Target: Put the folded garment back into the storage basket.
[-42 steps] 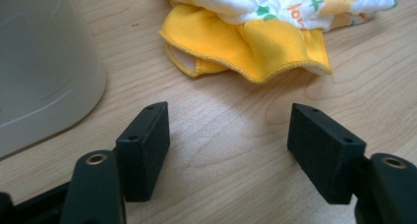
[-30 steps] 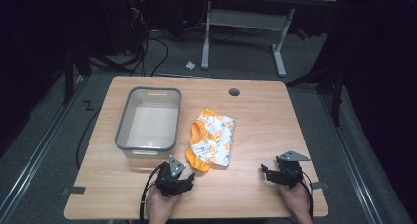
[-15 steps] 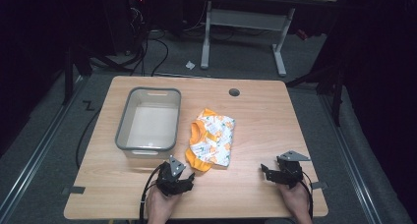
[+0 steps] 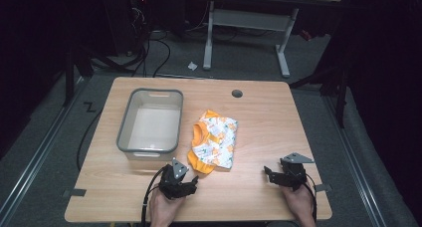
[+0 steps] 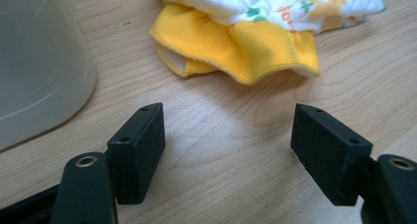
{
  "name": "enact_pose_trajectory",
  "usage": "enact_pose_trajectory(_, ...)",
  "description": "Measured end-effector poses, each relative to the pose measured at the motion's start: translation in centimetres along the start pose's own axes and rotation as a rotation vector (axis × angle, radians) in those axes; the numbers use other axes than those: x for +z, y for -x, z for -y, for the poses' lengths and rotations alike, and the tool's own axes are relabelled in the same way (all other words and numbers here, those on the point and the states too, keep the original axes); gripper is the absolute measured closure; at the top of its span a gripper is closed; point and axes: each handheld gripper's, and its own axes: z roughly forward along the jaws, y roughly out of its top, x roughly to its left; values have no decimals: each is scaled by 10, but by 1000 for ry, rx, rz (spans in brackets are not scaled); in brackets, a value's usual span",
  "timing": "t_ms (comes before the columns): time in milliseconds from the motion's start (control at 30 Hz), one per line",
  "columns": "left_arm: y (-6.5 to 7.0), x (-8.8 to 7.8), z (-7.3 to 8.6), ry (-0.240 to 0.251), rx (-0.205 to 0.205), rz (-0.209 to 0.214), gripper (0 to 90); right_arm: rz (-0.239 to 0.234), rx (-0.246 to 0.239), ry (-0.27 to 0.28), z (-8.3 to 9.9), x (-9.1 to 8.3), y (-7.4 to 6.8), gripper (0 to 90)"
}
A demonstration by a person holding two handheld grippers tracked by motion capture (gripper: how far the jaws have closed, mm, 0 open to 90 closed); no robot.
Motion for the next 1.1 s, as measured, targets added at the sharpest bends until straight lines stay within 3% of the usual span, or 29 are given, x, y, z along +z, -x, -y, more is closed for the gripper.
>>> enact_pose_trajectory(600, 14, -13, -30, 33, 27, 27, 302, 2, 2, -1, 0, 0, 0, 249)
enact_pose_trajectory(867, 18, -12, -43, 33, 40, 42, 305, 2, 4, -2, 0, 0, 0, 250)
enact_pose_trajectory(1100, 20, -9, -58, 40, 28, 42, 293, 3, 2, -2, 0, 0, 0, 249)
